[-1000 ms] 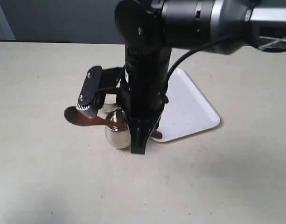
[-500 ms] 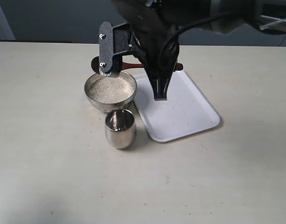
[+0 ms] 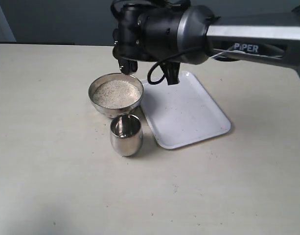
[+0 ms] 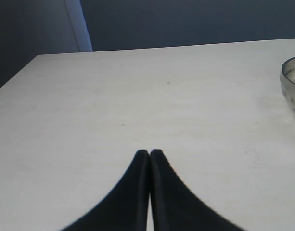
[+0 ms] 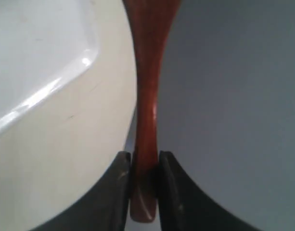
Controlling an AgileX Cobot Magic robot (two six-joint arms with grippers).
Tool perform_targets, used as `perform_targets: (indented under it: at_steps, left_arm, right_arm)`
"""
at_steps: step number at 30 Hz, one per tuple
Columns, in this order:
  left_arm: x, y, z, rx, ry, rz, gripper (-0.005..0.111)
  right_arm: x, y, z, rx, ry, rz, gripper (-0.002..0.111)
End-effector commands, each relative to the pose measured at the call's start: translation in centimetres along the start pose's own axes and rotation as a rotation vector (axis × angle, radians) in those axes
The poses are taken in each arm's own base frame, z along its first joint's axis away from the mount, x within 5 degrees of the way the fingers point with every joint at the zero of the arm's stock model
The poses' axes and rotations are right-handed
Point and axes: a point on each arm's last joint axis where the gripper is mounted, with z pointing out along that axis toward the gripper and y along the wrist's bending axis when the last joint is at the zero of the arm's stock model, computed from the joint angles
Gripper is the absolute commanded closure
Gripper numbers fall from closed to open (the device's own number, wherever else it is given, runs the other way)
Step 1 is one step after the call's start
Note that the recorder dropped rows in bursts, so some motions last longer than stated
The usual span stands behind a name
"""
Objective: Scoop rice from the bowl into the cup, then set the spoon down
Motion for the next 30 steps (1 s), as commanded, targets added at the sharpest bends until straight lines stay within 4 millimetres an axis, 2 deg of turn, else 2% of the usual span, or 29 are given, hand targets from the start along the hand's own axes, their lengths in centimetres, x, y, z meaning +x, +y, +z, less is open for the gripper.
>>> perform_targets:
  at_steps: [1,4,11,21,30]
  left_arm:
    - [-0.3,0.0,-0.1,0.001,-0.016,-0.002,0.106]
    - [-0.3,0.0,-0.1,0.001,-0.016,-0.002,0.106]
    - [-0.3,0.0,-0.1,0.001,-0.016,-0.002,0.106]
    - [-0.3,0.0,-0.1,0.001,-0.016,-0.002,0.106]
    - [-0.4,0.0,-0.1,0.001,-0.018,-0.002,0.106]
  right_arm:
    - [-2.3,0.5,2.0,0.114,-0.067,-0.046,0.109]
    - [-3.5,2.4,3.8,0.076,-0.046,-0.089,0.109]
    - [-4.6,3.9,5.2,0.080,-0.033,-0.155,0.109]
    - [-5.3,5.0,6.0,0.058,-0.045,-0.191,0.109]
    - [-5.7,5.3,6.1,0.053,-0.091,-0.218,0.109]
